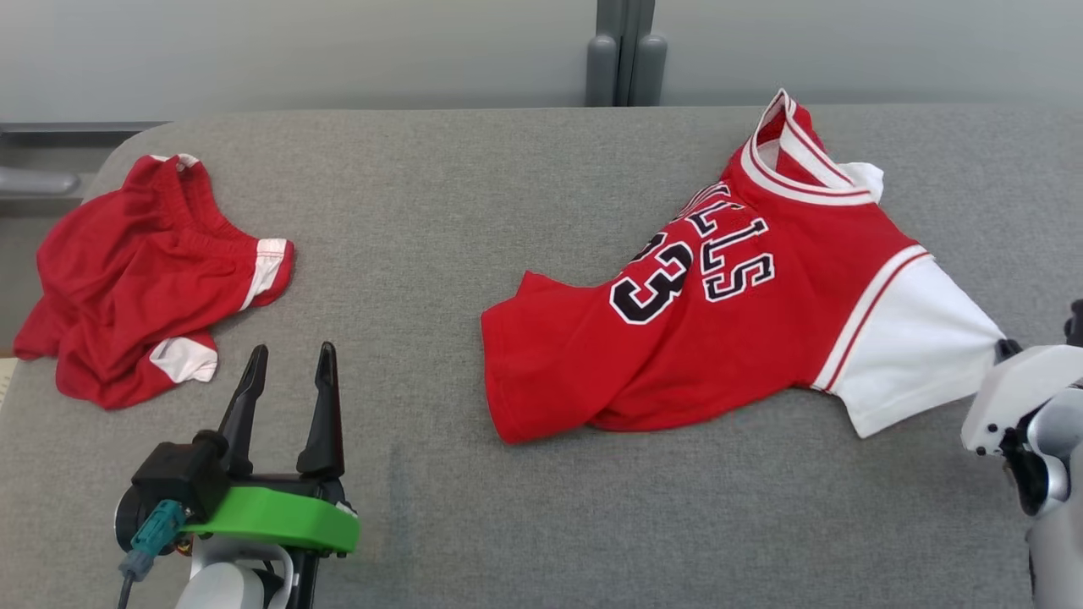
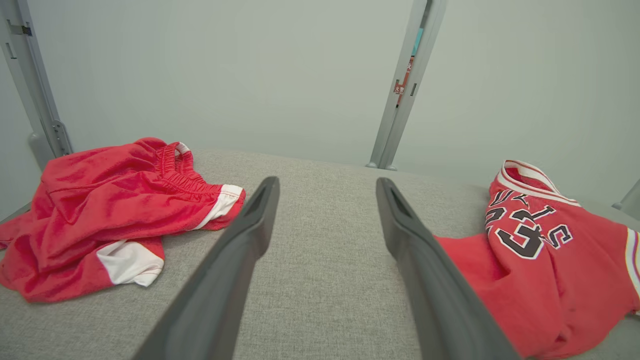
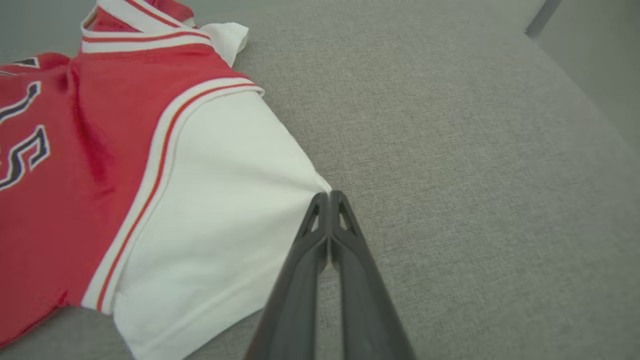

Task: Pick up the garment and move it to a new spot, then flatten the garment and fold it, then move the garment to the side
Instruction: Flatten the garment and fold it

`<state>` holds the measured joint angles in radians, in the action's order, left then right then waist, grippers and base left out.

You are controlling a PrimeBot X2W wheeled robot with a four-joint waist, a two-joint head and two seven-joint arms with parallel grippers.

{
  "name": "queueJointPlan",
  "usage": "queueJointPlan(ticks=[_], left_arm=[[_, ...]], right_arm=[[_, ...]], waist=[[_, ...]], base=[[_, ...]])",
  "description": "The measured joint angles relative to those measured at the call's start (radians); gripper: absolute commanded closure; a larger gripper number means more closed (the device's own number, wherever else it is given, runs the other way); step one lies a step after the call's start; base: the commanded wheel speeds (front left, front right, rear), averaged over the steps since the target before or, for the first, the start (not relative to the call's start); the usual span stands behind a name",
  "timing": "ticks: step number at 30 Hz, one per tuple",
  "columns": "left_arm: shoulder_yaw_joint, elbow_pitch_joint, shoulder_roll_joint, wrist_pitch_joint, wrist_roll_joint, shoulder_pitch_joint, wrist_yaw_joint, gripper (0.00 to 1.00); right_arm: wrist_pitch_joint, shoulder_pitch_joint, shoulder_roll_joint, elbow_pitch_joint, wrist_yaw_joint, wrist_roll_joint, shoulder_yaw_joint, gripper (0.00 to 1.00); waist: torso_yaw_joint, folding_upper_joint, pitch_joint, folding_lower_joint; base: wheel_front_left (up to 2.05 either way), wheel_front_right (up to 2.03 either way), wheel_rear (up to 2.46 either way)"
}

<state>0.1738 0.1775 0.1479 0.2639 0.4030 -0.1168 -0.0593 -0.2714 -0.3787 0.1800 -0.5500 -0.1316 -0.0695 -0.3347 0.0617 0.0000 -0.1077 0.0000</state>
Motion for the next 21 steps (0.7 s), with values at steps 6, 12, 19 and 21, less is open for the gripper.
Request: queueJointPlan(ticks=[6,12,19,21], left_arm=[[0.006,-0.002,-0.002,0.0,0.002,0.008,0.003,0.0],[0.006,0.0,-0.003,0.0,0.009,0.01,0.003,0.0],[0.013,0.016,-0.001,0.0,0.01,0.02,0.004,0.0],[0.012,0.017,0.0,0.0,0.012,0.035,0.006,0.0]], right_arm=[[-0.053,0.105,-0.028,0.142,0.0,0.017,-0.074,1.0],[-0.061,0.171,-0.081,0.2,0.0,0.009,-0.078,0.0],[0.094,0.232,-0.101,0.273,0.0,0.003,0.04,0.0],[0.16,0.254,-0.104,0.31,0.0,-0.009,0.092,0.0]], waist=[[-0.036,0.0,0.012,0.0],[-0.057,0.0,0.019,0.0],[-0.061,0.0,0.049,0.0],[-0.063,0.0,0.059,0.0]], base=[[0.0,0.0,0.0],[0.0,0.0,0.0],[0.0,0.0,0.0],[0.0,0.0,0.0]])
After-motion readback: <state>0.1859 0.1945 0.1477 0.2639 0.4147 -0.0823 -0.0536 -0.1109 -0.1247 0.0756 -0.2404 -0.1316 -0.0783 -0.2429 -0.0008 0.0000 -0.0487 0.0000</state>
